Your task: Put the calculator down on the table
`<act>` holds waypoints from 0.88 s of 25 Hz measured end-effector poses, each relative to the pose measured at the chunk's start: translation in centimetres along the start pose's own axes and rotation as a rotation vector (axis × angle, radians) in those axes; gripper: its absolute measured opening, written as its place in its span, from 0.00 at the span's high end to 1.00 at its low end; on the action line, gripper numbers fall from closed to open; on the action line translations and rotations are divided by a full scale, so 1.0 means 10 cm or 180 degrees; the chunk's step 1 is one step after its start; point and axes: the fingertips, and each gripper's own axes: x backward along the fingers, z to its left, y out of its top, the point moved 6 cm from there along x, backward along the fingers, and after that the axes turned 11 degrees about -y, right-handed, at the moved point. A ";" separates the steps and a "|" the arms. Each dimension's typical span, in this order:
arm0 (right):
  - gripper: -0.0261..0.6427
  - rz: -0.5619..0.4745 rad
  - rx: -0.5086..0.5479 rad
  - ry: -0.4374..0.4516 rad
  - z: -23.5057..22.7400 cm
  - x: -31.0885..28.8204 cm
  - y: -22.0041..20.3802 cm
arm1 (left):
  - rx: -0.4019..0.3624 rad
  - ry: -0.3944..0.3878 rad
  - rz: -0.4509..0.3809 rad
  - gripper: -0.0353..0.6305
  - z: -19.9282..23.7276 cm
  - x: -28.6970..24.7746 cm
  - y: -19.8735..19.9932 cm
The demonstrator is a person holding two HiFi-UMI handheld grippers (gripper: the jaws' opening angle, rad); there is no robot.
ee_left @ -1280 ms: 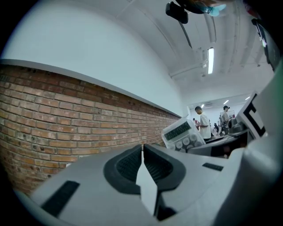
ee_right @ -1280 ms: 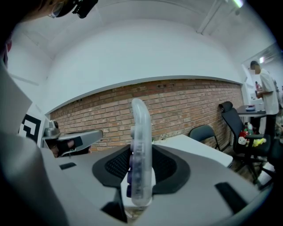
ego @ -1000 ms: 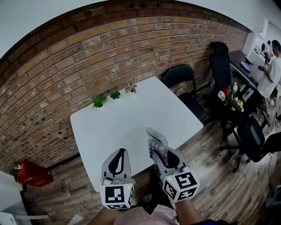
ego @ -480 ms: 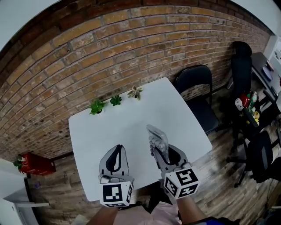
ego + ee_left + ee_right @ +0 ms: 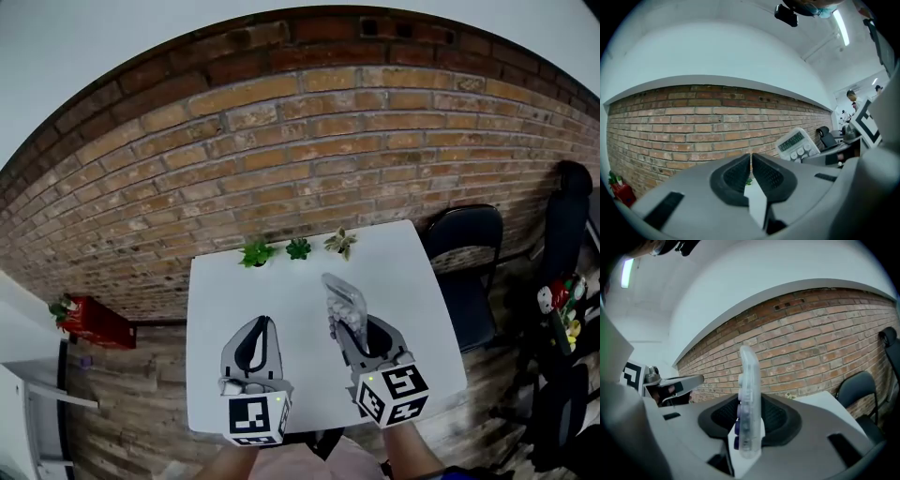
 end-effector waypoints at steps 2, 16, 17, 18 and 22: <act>0.76 -0.0020 0.0045 0.0083 0.06 -0.08 0.07 | 0.0012 0.0091 -0.0016 0.91 0.07 0.03 0.02; 0.76 0.0213 0.0224 0.0314 0.41 -0.61 0.02 | 0.0136 0.0348 0.0030 0.91 0.54 0.01 -0.14; 0.76 0.0248 0.0223 0.0311 0.42 -0.65 -0.01 | 0.0152 0.0343 0.0036 0.91 0.57 -0.01 -0.17; 0.76 0.0283 0.0219 0.0307 0.42 -0.68 -0.03 | 0.0167 0.0339 0.0042 0.91 0.59 -0.03 -0.20; 0.76 0.0429 0.0184 0.0283 0.41 -0.82 -0.15 | 0.0224 0.0327 0.0134 0.91 0.66 -0.11 -0.33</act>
